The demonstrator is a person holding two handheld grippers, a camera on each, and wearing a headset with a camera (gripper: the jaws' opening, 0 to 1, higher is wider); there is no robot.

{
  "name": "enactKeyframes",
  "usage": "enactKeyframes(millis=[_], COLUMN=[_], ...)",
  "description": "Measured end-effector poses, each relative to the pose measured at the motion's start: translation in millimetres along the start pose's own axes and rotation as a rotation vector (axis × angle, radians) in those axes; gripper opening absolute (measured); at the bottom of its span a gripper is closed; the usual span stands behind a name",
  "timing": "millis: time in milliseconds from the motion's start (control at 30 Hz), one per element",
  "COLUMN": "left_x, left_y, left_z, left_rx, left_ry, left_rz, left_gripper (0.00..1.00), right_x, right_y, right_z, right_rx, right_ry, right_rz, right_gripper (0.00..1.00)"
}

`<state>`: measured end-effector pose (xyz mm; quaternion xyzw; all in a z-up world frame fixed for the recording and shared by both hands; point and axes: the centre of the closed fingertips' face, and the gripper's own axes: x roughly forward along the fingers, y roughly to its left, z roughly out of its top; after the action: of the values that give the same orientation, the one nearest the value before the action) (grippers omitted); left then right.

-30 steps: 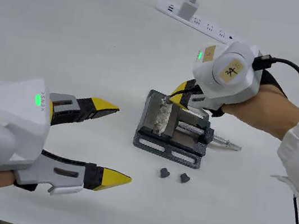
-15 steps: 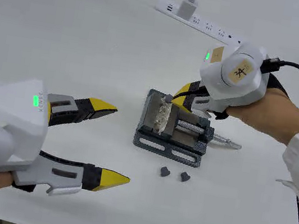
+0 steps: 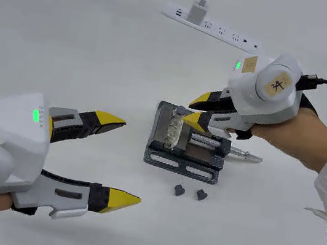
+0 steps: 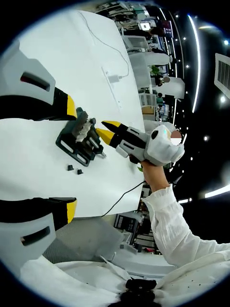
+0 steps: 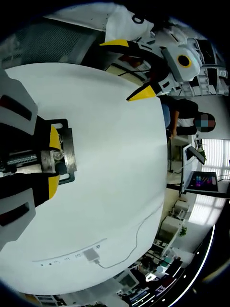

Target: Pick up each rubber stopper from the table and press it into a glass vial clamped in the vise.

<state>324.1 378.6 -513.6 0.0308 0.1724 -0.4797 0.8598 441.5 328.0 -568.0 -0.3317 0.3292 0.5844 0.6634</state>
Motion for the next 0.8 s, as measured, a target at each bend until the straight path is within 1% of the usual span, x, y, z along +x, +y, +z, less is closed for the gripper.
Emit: enactKeyframes(millis=[100, 167, 200, 300, 433, 467, 567, 667, 767, 800], left_x=[-0.5, -0.9, -1.3, -2.2, -2.9, -3.0, -3.2, -3.2, -2.7, -2.4], left_y=[0.9, 1.5, 1.9, 1.9, 1.3, 1.2, 1.1, 1.3, 2.1, 1.9], left_z=[1.9, 2.5, 3.2, 4.1, 3.6, 3.8, 5.3, 7.0, 8.6, 9.3], left_rx=[0.005, 0.012, 0.014, 0.022, 0.034, 0.038, 0.047, 0.055, 0.063, 0.067], left_ry=[0.000, 0.004, 0.005, 0.010, 0.022, 0.024, 0.031, 0.037, 0.043, 0.046], left_rz=[-0.003, -0.004, -0.005, -0.007, -0.011, -0.013, -0.016, -0.019, -0.021, -0.023], left_gripper=[0.63, 0.63, 0.63, 0.64, 0.63, 0.64, 0.64, 0.63, 0.63, 0.63], right_x=[-5.1, -4.0, -7.1, -13.0, -22.6, -23.4, -32.5, -38.0, -44.7, -47.6], right_y=[4.1, 4.5, 6.9, 7.7, 10.0, 9.7, 11.4, 12.9, 18.6, 19.8], right_z=[3.0, -0.1, 1.6, 3.5, 5.0, 3.6, 3.3, 1.7, 0.2, -0.3], right_rx=[0.021, 0.034, 0.044, 0.062, 0.077, 0.083, 0.091, 0.104, 0.107, 0.108], right_ry=[-0.032, -0.047, -0.061, -0.094, -0.129, -0.145, -0.168, -0.192, -0.207, -0.220], right_rz=[-0.002, -0.005, -0.008, -0.010, -0.018, -0.020, -0.029, -0.031, -0.038, -0.040], right_gripper=[0.19, 0.20, 0.20, 0.23, 0.27, 0.29, 0.31, 0.33, 0.36, 0.37])
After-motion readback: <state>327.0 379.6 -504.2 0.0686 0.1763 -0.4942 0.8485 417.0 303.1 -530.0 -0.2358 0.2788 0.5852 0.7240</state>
